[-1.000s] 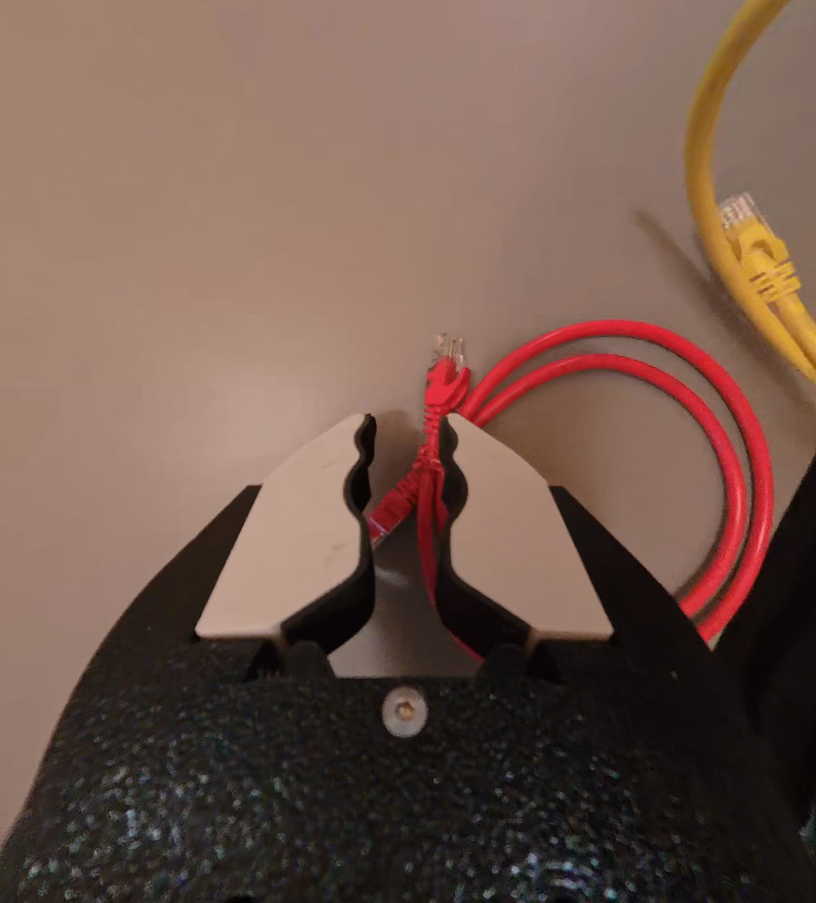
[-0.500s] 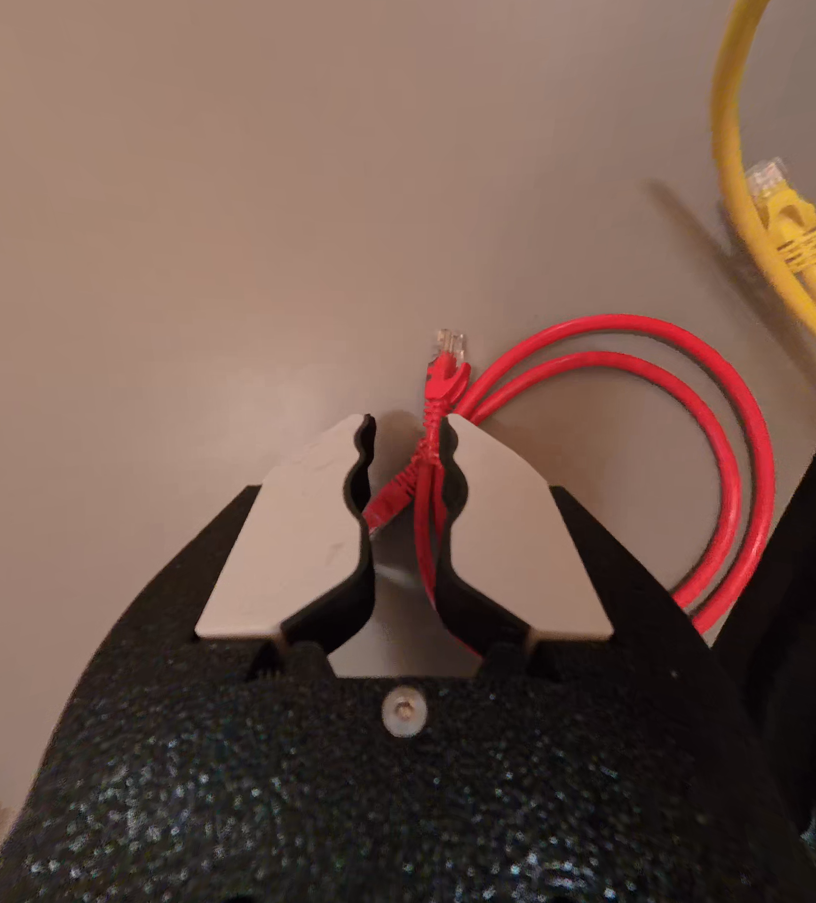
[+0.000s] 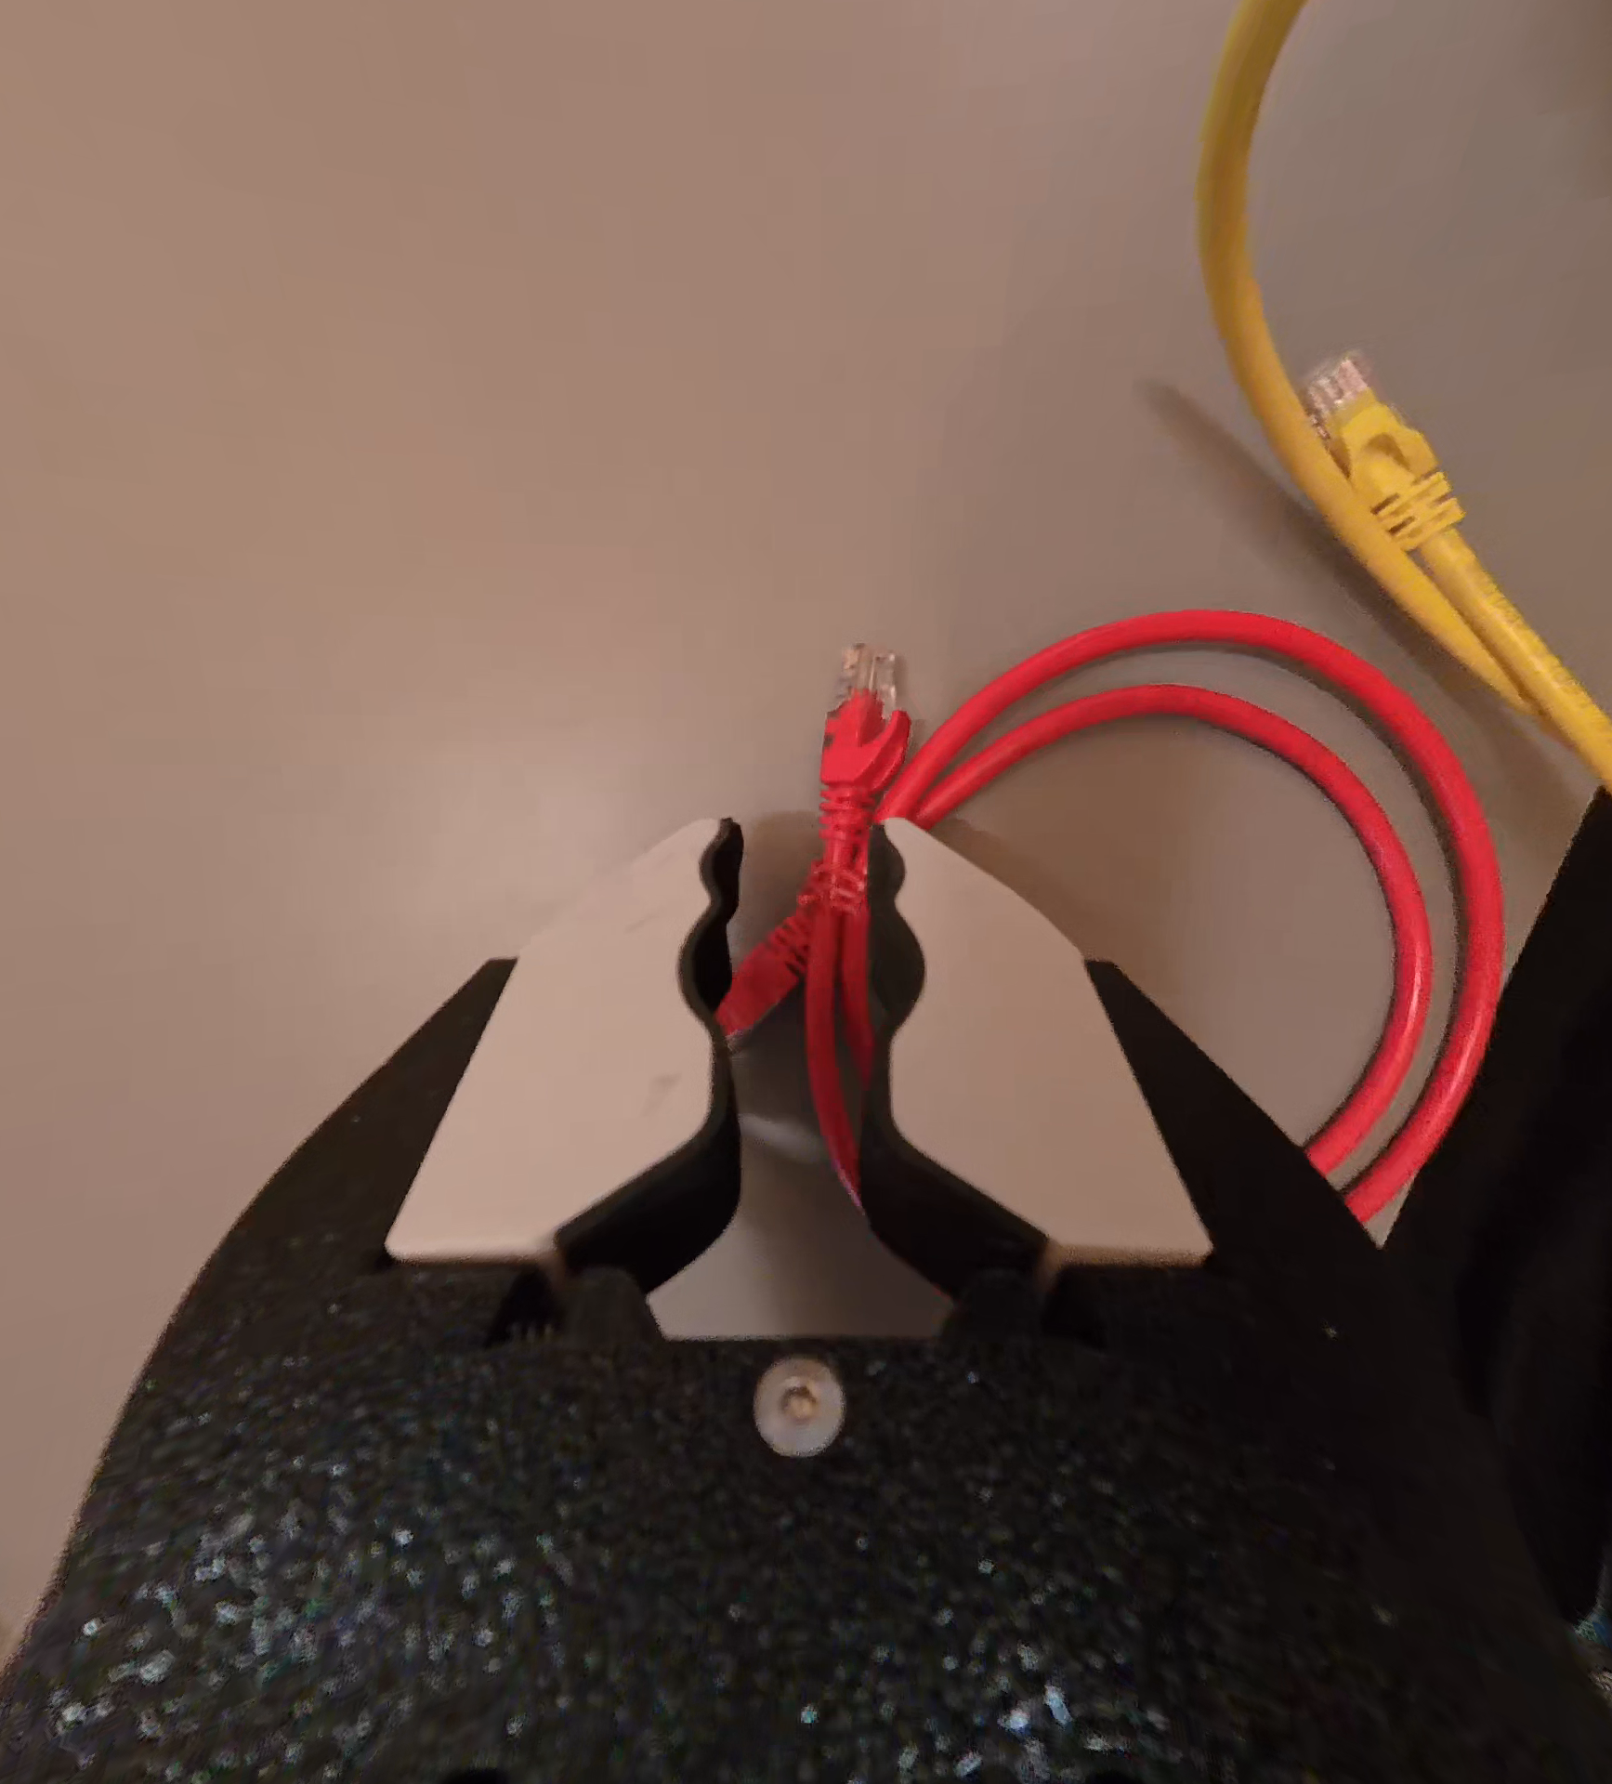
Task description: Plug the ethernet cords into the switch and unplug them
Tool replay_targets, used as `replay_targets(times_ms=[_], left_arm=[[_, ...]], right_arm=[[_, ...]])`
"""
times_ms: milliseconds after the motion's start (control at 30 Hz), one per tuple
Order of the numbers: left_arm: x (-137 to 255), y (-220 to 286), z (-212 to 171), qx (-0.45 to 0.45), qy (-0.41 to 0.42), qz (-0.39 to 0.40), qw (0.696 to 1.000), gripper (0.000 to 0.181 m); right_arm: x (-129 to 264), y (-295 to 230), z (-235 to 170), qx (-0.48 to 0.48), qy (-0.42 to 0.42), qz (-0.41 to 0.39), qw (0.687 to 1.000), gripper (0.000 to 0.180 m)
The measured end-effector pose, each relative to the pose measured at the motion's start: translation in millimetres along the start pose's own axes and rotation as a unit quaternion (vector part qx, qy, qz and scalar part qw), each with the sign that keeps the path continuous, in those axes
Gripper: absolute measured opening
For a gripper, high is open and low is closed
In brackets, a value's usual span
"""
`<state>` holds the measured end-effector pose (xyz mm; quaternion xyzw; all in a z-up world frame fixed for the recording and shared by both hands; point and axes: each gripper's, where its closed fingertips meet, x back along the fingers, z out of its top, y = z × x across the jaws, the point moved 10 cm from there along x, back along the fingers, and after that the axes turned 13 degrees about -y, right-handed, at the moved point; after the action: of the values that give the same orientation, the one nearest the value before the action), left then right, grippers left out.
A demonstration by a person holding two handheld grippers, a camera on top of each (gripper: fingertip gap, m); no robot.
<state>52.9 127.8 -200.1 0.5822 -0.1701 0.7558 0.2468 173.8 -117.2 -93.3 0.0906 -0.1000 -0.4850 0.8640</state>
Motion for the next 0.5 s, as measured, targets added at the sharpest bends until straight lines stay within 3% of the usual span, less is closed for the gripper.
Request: replay_targets(times_ms=[233, 367, 500], left_arm=[[-6, 2, 0, -0.016, -0.014, 0.006, 1.0, 0.022], [-8, 10, 3, -0.052, -0.031, 0.012, 0.998, 0.006], [-8, 13, 10, -0.068, -0.063, 0.032, 0.995, 0.007]], right_arm=[[-1, 0, -1, -0.001, -0.001, 0.002, 1.0, 0.077], [0, 1, -2, -0.003, -0.001, 0.001, 1.0, 0.077], [0, 1, -2, -0.005, -0.001, 0.001, 1.0, 0.077]])
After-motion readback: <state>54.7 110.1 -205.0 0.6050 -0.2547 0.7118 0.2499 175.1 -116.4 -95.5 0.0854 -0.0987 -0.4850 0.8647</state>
